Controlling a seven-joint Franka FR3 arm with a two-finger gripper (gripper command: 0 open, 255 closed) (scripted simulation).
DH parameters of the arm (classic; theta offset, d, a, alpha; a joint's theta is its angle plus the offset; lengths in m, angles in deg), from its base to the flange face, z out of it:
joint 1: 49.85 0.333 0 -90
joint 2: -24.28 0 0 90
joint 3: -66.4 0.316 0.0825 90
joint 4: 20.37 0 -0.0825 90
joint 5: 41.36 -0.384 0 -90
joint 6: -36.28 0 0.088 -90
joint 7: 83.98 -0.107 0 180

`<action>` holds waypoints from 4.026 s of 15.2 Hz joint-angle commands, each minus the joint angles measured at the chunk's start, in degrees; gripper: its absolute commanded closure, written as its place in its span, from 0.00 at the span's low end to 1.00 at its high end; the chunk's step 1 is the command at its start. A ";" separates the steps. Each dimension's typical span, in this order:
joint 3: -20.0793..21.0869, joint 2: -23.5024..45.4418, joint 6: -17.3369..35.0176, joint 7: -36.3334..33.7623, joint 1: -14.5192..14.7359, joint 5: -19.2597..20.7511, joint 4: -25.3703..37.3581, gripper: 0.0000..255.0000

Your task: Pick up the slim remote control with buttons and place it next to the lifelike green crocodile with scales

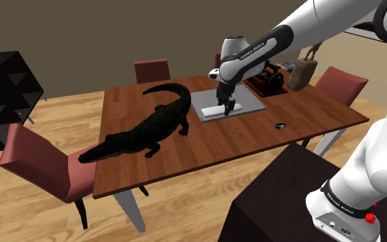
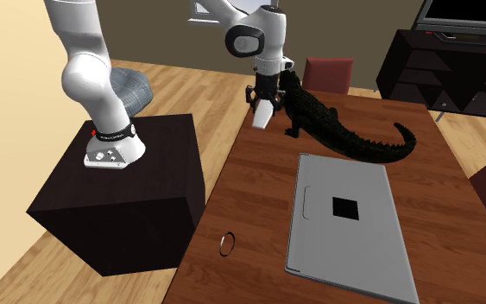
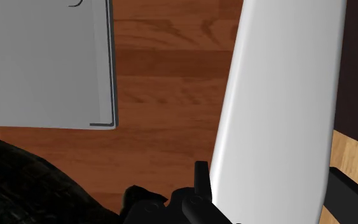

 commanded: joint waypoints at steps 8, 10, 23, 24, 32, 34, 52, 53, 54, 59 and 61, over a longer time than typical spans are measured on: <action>4.71 -0.01 -0.20 -12.98 7.42 1.15 0.53 1.00; 5.75 0.56 -0.43 -15.79 9.05 1.34 1.39 1.00; 8.09 7.14 4.82 -21.16 12.35 1.11 2.80 1.00; 8.12 7.71 5.47 -21.10 12.33 1.04 2.72 1.00; 8.45 12.57 10.51 -20.62 12.10 0.40 2.53 1.00; 8.55 13.86 11.72 -20.50 12.03 0.24 2.60 1.00; 9.67 26.56 21.49 -19.53 11.20 -0.97 5.54 1.00; 9.74 27.32 21.96 -19.48 11.15 -1.02 5.82 1.00; 9.77 27.70 22.21 -19.46 11.12 -1.05 5.95 1.00; 9.77 27.70 22.20 -19.46 11.12 -1.04 5.97 1.00; 9.77 27.70 22.20 -19.46 11.12 -1.04 5.97 1.00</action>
